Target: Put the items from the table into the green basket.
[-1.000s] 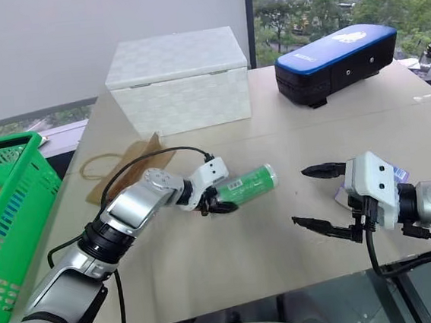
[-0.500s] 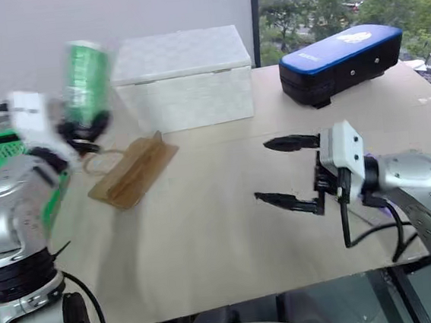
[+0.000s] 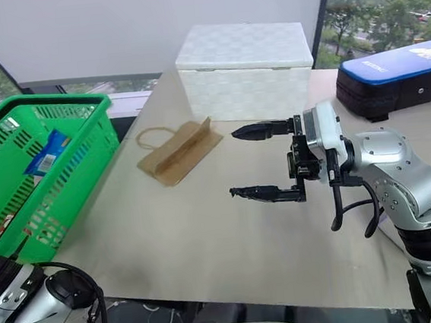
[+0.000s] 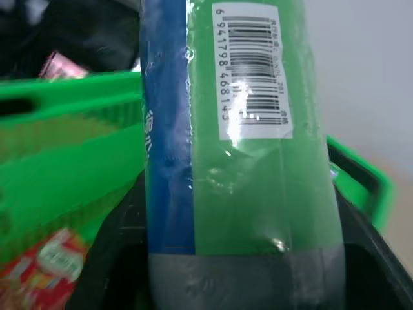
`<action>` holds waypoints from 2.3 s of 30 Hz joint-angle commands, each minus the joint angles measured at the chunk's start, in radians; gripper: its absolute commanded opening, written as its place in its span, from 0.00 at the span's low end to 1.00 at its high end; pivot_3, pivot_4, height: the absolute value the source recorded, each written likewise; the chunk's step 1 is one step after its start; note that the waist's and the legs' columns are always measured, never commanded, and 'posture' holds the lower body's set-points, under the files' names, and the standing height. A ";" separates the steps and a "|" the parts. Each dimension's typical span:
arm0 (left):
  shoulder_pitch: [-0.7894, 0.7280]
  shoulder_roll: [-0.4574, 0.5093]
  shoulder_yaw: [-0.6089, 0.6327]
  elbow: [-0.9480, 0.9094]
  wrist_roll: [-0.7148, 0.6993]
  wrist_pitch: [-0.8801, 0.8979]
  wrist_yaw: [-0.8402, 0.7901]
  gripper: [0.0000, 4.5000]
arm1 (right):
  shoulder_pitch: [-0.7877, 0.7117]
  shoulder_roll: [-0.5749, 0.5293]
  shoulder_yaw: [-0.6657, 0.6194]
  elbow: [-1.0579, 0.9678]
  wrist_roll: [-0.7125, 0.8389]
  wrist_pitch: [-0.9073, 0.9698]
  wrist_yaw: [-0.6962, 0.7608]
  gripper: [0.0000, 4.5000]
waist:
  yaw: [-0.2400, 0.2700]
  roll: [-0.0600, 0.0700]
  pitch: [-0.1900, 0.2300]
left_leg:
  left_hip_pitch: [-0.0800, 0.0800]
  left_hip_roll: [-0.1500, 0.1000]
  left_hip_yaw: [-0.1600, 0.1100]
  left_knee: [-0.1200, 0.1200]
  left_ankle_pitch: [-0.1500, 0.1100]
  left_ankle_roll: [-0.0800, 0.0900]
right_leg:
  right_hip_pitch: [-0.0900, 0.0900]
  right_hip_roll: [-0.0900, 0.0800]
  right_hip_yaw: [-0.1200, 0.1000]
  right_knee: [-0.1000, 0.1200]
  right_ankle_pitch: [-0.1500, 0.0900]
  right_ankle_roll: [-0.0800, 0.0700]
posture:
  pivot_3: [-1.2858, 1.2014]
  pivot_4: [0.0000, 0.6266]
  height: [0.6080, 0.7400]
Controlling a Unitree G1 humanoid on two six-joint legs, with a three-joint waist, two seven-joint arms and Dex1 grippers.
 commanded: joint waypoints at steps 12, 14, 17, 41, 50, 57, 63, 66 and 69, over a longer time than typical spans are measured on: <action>-0.102 -0.087 -0.221 -0.186 -0.392 0.272 -0.252 0.99 | 0.050 -0.078 -0.093 -0.061 0.023 0.056 -0.065 1.00 | 0.022 -0.001 -0.001 | -0.005 0.000 -0.008 -0.001 0.005 -0.009 | -0.002 0.000 -0.008 0.000 0.001 -0.003 | 0.60 0.00 1.00; -0.074 -0.101 -0.354 -0.210 -0.443 0.279 -0.310 0.99 | 0.084 -0.119 -0.133 -0.085 0.029 0.105 -0.112 1.00 | 0.014 0.000 -0.002 | -0.005 0.000 -0.007 -0.001 0.005 -0.009 | -0.002 0.000 -0.006 0.000 0.001 -0.003 | 0.58 0.00 1.00; -0.071 -0.145 -0.518 -0.156 -0.471 0.250 -0.357 0.99 | 0.163 -0.194 -0.215 -0.128 0.039 0.184 -0.171 1.00 | -0.012 0.001 -0.002 | -0.006 0.000 -0.006 -0.001 0.005 -0.009 | -0.002 0.000 -0.006 -0.001 0.001 -0.003 | 0.54 0.02 1.00; -0.569 -0.608 -1.119 1.067 -0.173 -0.242 -0.649 0.99 | 0.919 -0.208 -1.053 -0.444 0.060 0.526 -0.399 1.00 | -0.455 0.017 0.058 | 0.006 0.002 0.026 0.004 -0.004 0.008 | 0.011 0.020 0.023 0.002 -0.008 0.010 | 0.33 0.19 1.00; -0.631 -0.773 -1.211 1.350 0.065 -0.555 -0.553 0.99 | 1.061 -0.127 -1.148 -0.516 0.140 0.518 -0.384 1.00 | -0.598 0.014 0.064 | 0.009 0.002 0.034 -0.002 -0.007 0.012 | 0.010 0.020 0.036 -0.001 -0.011 0.019 | 0.31 0.17 1.00; -0.612 -0.815 -1.234 1.372 0.101 -0.558 -0.632 0.81 | 1.120 -0.093 -1.137 -0.541 0.132 0.475 -0.414 1.00 | -0.640 0.012 0.064 | 0.008 0.001 0.033 -0.002 -0.010 0.017 | 0.011 0.018 0.039 -0.005 -0.010 0.027 | 0.30 0.16 1.00; -0.582 -0.769 -1.223 1.303 0.085 -0.518 -0.697 0.28 | 1.120 -0.096 -1.064 -0.550 0.111 0.443 -0.443 1.00 | -0.649 0.012 0.063 | 0.007 0.001 0.034 -0.002 -0.012 0.022 | 0.013 0.017 0.043 -0.014 -0.009 0.030 | 0.31 0.14 1.00; -0.546 -0.680 -1.183 1.132 0.030 -0.426 -0.745 0.28 | 1.099 -0.112 -1.025 -0.535 0.108 0.427 -0.444 1.00 | -0.651 0.013 0.063 | 0.006 0.001 0.034 -0.003 -0.014 0.024 | 0.013 0.017 0.045 -0.014 -0.010 0.032 | 0.32 0.13 1.00; -0.466 -0.584 -1.146 0.877 -0.018 -0.337 -0.758 0.28 | 1.042 -0.144 -0.967 -0.509 0.102 0.413 -0.455 1.00 | -0.658 0.017 0.063 | 0.006 0.001 0.036 -0.005 -0.014 0.024 | 0.011 0.015 0.047 -0.014 -0.011 0.033 | 0.34 0.12 1.00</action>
